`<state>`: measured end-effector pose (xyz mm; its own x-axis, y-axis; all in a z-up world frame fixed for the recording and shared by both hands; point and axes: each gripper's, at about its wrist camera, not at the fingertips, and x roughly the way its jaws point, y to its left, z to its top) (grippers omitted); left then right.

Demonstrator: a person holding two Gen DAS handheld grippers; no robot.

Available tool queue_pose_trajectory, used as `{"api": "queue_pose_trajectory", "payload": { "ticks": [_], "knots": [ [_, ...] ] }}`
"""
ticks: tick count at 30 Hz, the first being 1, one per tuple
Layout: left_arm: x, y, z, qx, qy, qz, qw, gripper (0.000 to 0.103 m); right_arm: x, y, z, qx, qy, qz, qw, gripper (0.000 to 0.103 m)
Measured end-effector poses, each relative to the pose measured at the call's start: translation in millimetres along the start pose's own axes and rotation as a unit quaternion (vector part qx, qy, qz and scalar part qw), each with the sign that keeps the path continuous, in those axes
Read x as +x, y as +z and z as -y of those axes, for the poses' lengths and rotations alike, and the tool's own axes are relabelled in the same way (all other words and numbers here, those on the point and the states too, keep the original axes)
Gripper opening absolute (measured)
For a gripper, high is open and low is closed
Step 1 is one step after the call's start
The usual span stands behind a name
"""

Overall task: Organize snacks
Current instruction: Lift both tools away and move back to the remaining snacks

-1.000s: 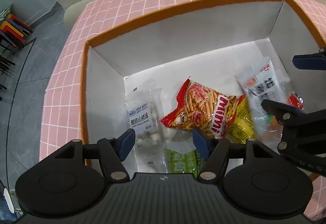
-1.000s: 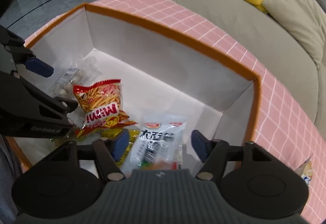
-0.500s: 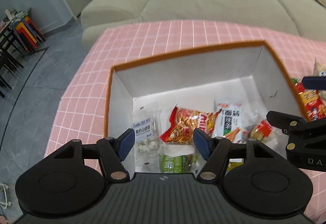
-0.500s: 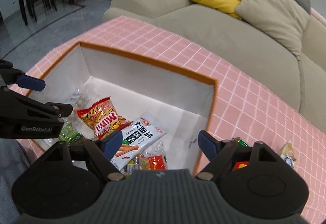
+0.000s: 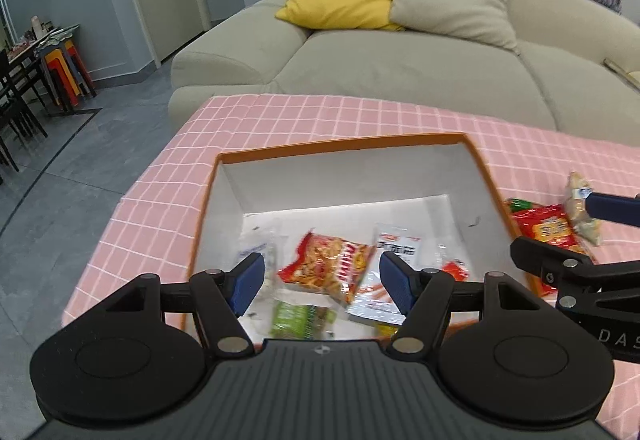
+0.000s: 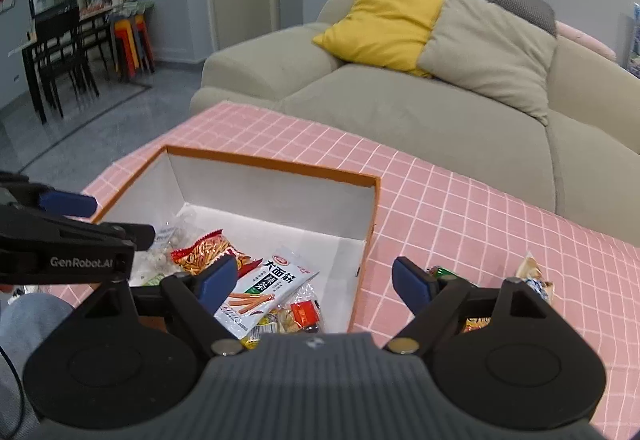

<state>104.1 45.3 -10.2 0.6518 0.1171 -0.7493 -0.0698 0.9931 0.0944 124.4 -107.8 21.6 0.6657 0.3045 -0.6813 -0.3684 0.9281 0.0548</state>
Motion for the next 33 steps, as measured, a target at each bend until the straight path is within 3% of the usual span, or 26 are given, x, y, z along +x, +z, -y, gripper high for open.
{"api": "queue_pose_trajectory", "payload": {
  "ticks": [8,16,24,33],
  "knots": [
    [-13,-23,17,-0.018,-0.038,0.017,0.999,0.078,-28,-35,22,0.051,-0.018,0.033,0.998,0.083],
    [-22,-44,54,0.022,-0.082,0.031,0.9959,0.078,-42,-81,46,0.075,-0.054,0.035,0.995,0.085],
    [-22,-54,96,0.073,-0.124,0.036,0.9889,0.079,-44,-124,78,0.089,-0.099,0.008,0.991,0.085],
    [-13,-50,138,0.096,-0.16,0.031,0.982,0.079,-37,-136,98,0.036,-0.129,-0.009,0.991,0.085]
  ]
}}
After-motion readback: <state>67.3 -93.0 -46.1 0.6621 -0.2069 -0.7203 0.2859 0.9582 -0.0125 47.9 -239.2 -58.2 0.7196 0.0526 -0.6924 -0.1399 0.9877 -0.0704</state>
